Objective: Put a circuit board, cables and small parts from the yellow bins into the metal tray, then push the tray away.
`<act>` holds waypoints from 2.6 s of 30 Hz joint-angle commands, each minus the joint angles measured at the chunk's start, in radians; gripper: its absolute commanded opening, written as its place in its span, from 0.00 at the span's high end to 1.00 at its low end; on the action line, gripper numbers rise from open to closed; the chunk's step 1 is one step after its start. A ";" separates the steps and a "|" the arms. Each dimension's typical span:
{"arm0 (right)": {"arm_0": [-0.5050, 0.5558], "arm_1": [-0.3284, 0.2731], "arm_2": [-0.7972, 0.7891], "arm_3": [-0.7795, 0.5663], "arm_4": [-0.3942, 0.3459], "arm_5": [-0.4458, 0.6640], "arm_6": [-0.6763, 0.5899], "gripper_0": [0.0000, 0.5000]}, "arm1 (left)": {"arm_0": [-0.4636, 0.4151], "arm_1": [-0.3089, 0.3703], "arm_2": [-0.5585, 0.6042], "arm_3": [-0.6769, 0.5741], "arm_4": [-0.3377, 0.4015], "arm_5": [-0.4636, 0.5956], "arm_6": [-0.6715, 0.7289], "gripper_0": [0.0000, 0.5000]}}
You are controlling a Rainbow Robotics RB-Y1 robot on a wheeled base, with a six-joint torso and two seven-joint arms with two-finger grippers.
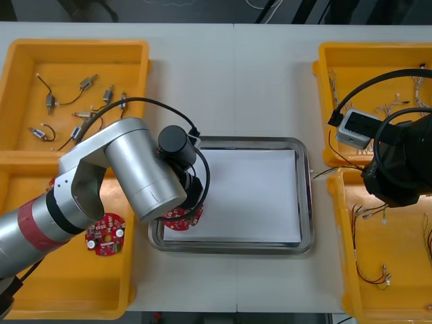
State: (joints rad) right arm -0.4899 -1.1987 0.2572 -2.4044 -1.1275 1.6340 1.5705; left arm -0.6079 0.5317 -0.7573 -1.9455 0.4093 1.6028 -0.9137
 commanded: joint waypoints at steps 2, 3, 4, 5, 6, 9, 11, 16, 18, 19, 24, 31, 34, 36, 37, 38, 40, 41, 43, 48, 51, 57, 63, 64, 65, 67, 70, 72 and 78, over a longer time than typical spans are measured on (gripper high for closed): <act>-0.029 -0.033 0.005 -0.016 0.006 0.006 0.031 1.00 | -0.035 -0.024 -0.039 -0.006 -0.012 -0.026 0.095 1.00; -0.029 -0.033 0.007 -0.015 0.006 0.009 0.029 1.00 | -0.035 -0.024 -0.046 -0.006 -0.012 -0.030 0.101 1.00; -0.029 -0.033 0.005 -0.016 0.006 0.009 0.031 1.00 | -0.033 -0.024 -0.048 -0.006 -0.012 -0.032 0.101 1.00; -0.030 -0.033 0.005 -0.016 0.006 0.012 0.031 1.00 | -0.033 -0.024 -0.056 -0.006 -0.014 -0.035 0.105 1.00; -0.030 -0.033 0.005 -0.016 0.006 0.012 0.029 1.00 | -0.035 -0.024 -0.057 -0.006 -0.015 -0.035 0.108 1.00; -0.030 -0.033 0.005 -0.016 0.008 0.015 0.028 1.00 | -0.035 -0.026 -0.068 -0.006 -0.015 -0.043 0.121 1.00; -0.030 -0.033 0.005 -0.016 0.009 0.015 0.028 1.00 | -0.033 -0.027 -0.068 -0.006 -0.015 -0.044 0.127 1.00; -0.030 -0.033 0.005 -0.016 0.011 0.017 0.028 1.00 | -0.033 -0.032 -0.068 -0.006 -0.012 -0.046 0.147 1.00; -0.029 -0.033 0.005 -0.015 0.011 0.017 0.028 1.00 | -0.033 -0.032 -0.069 -0.006 -0.004 -0.047 0.159 0.76; -0.029 -0.033 0.005 -0.015 0.012 0.017 0.028 1.00 | -0.033 -0.032 -0.068 -0.006 0.002 -0.046 0.165 0.39; -0.029 -0.033 0.005 -0.015 0.014 0.017 0.028 1.00 | -0.033 -0.032 -0.077 -0.006 -0.003 -0.046 0.187 0.00; -0.029 -0.033 0.005 -0.015 0.014 0.020 0.028 1.00 | -0.033 -0.032 -0.088 -0.007 -0.010 -0.058 0.211 0.00; -0.029 -0.029 0.005 -0.016 0.014 0.017 0.034 1.00 | -0.033 -0.032 -0.079 -0.013 -0.010 -0.064 0.217 0.00; -0.029 -0.022 0.005 -0.018 0.014 0.017 0.036 1.00 | -0.033 -0.032 -0.062 -0.027 -0.004 -0.063 0.220 0.00; -0.032 -0.018 0.005 -0.021 0.012 0.017 0.036 1.00 | -0.033 -0.030 -0.046 -0.036 0.005 -0.060 0.220 0.00; -0.032 -0.015 0.005 -0.024 0.012 0.017 0.036 1.00 | -0.033 -0.030 -0.039 -0.041 0.009 -0.055 0.222 0.00; -0.036 -0.006 0.005 -0.035 0.009 0.017 0.036 1.00 | -0.033 -0.030 -0.007 -0.070 0.020 -0.027 0.222 0.00; -0.039 -0.004 0.005 -0.036 0.008 0.017 0.036 1.00 | -0.033 -0.030 0.001 -0.079 0.022 -0.020 0.222 0.00; -0.052 0.005 0.011 -0.042 -0.017 0.017 0.029 1.00 | -0.033 -0.026 0.024 -0.116 0.026 0.022 0.222 0.00; -0.127 0.021 0.094 -0.042 -0.035 0.009 0.029 1.00 | -0.035 -0.003 0.078 -0.182 0.065 0.100 0.220 0.00; -0.214 0.028 0.201 -0.041 -0.032 -0.011 0.028 1.00 | -0.035 0.022 0.148 -0.224 0.135 0.157 0.219 0.00; -0.345 0.088 0.387 -0.036 0.021 -0.020 0.037 1.00 | -0.035 0.067 0.256 -0.276 0.215 0.247 0.205 0.00; -0.440 0.162 0.544 -0.027 0.103 -0.022 0.037 1.00 | -0.036 0.111 0.398 -0.297 0.292 0.317 0.197 0.00; -0.455 0.179 0.573 -0.019 0.118 -0.020 0.039 1.00 | -0.038 0.125 0.432 -0.297 0.312 0.317 0.196 0.00; -0.470 0.192 0.599 -0.007 0.130 -0.022 0.042 1.00 | -0.039 0.139 0.463 -0.297 0.335 0.317 0.194 0.00; -0.486 0.220 0.636 0.016 0.144 -0.022 0.045 1.00 | -0.041 0.160 0.512 -0.296 0.362 0.317 0.188 0.00; -0.501 0.261 0.679 0.053 0.163 -0.022 0.052 1.00 | -0.039 0.202 0.582 -0.276 0.414 0.317 0.183 0.00; -0.507 0.286 0.700 0.071 0.178 -0.022 0.059 1.00 | -0.043 0.226 0.610 -0.259 0.434 0.317 0.180 0.00; -0.513 0.346 0.795 0.140 0.242 -0.042 0.077 1.00 | -0.055 0.295 0.671 -0.148 0.448 0.317 0.171 0.00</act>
State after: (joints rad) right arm -0.9651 -0.8917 0.9937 -2.2911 -0.9158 1.6149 1.6130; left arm -0.6112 0.7630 -0.1301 -2.1472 0.8462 1.9127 -0.7831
